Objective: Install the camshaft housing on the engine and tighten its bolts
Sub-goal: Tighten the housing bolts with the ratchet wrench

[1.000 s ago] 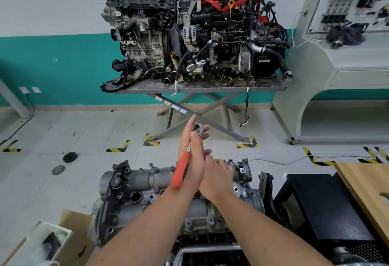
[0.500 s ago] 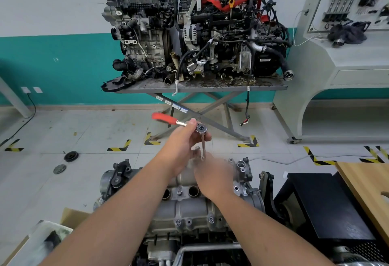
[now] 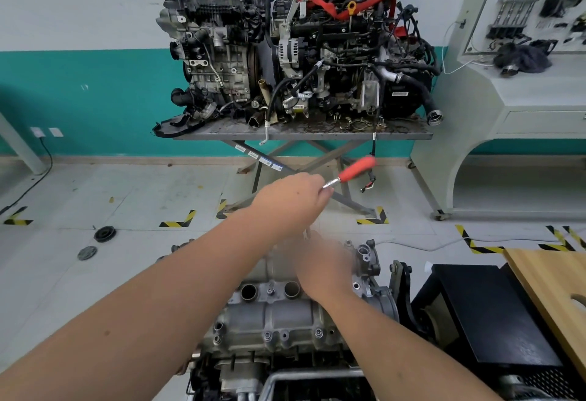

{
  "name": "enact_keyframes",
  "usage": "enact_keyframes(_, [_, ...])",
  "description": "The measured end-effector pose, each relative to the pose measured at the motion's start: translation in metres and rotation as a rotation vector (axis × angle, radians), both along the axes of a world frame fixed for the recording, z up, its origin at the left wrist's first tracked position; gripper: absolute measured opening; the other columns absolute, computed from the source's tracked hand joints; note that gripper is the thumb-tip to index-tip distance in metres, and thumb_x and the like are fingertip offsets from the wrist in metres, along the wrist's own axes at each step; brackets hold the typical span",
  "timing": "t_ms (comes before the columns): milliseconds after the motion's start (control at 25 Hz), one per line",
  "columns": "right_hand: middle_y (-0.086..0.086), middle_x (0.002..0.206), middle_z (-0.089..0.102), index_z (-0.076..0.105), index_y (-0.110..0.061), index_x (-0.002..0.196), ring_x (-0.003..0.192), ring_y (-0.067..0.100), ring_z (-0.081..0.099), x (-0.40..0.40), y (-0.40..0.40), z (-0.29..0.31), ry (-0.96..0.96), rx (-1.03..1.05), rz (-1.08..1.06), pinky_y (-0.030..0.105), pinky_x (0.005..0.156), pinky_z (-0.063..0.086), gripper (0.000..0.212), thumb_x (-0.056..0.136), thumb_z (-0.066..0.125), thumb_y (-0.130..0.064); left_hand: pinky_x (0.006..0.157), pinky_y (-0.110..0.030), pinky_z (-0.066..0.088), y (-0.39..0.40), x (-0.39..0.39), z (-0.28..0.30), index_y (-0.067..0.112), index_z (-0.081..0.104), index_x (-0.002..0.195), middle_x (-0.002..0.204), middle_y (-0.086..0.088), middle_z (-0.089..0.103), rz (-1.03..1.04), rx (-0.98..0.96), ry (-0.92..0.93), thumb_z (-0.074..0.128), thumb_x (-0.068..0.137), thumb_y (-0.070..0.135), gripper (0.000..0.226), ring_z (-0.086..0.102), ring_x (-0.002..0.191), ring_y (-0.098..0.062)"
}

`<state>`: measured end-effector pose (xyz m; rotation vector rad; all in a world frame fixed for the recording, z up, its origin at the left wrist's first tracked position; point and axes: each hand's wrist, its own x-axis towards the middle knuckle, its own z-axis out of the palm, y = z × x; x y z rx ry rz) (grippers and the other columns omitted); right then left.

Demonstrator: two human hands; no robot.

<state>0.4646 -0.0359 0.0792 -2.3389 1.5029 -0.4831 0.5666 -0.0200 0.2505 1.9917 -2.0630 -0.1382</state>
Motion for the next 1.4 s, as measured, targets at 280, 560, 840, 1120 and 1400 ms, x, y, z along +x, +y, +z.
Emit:
enact_keyframes(280, [-0.005, 0.091, 0.062, 0.055, -0.022, 0.104, 0.089, 0.019, 0.06, 0.002, 0.004, 0.005, -0.041, -0.125, -0.036, 0.037, 0.08, 0.046, 0.029, 0.089, 0.057, -0.047, 0.077, -0.036, 0.046, 0.023, -0.002, -0.051, 0.013, 0.066, 0.091, 0.113, -0.008, 0.059, -0.089, -0.543, -0.024, 0.051, 0.088, 0.059, 0.048, 0.054, 0.104, -0.028])
enact_keyframes(560, [-0.008, 0.118, 0.064, 0.042, -0.025, 0.132, 0.118, 0.02, 0.047, 0.0, 0.001, 0.001, -0.011, -0.01, -0.012, 0.042, 0.097, 0.03, 0.047, 0.088, 0.043, -0.043, 0.096, -0.03, 0.052, 0.031, -0.027, -0.075, 0.062, 0.047, 0.123, 0.114, 0.014, 0.067, 0.062, -0.504, 1.156, 0.036, 0.097, 0.055, 0.03, 0.064, 0.111, -0.011])
enact_keyframes(840, [-0.005, 0.118, 0.066, 0.039, -0.024, 0.138, 0.117, 0.021, 0.048, 0.0, 0.002, 0.001, 0.015, -0.04, -0.014, 0.042, 0.096, 0.03, 0.051, 0.094, 0.044, -0.05, 0.091, -0.037, 0.044, 0.019, -0.012, -0.053, 0.039, 0.072, 0.099, 0.084, 0.002, 0.069, 0.309, -0.334, 1.798, 0.039, 0.103, 0.048, 0.035, 0.067, 0.088, -0.013])
enact_keyframes(1120, [-0.003, 0.114, 0.065, 0.043, -0.024, 0.135, 0.115, 0.021, 0.05, 0.002, -0.001, -0.001, -0.019, -0.027, -0.038, 0.041, 0.094, 0.031, 0.041, 0.102, 0.033, -0.046, 0.087, -0.043, 0.042, 0.015, 0.005, -0.029, 0.022, 0.064, 0.081, 0.074, 0.0, 0.068, 0.368, 0.072, 1.551, 0.042, 0.101, 0.052, 0.042, 0.068, 0.083, -0.016])
enact_keyframes(1400, [-0.002, 0.11, 0.066, 0.046, -0.021, 0.134, 0.112, 0.023, 0.053, 0.003, -0.001, -0.005, -0.03, -0.061, -0.048, 0.042, 0.091, 0.033, 0.039, 0.099, 0.043, -0.038, 0.073, -0.035, 0.047, 0.004, 0.001, 0.004, 0.018, 0.052, 0.092, 0.084, -0.005, 0.075, 0.255, 0.183, 0.859, 0.035, 0.104, 0.035, 0.027, 0.066, 0.083, -0.018])
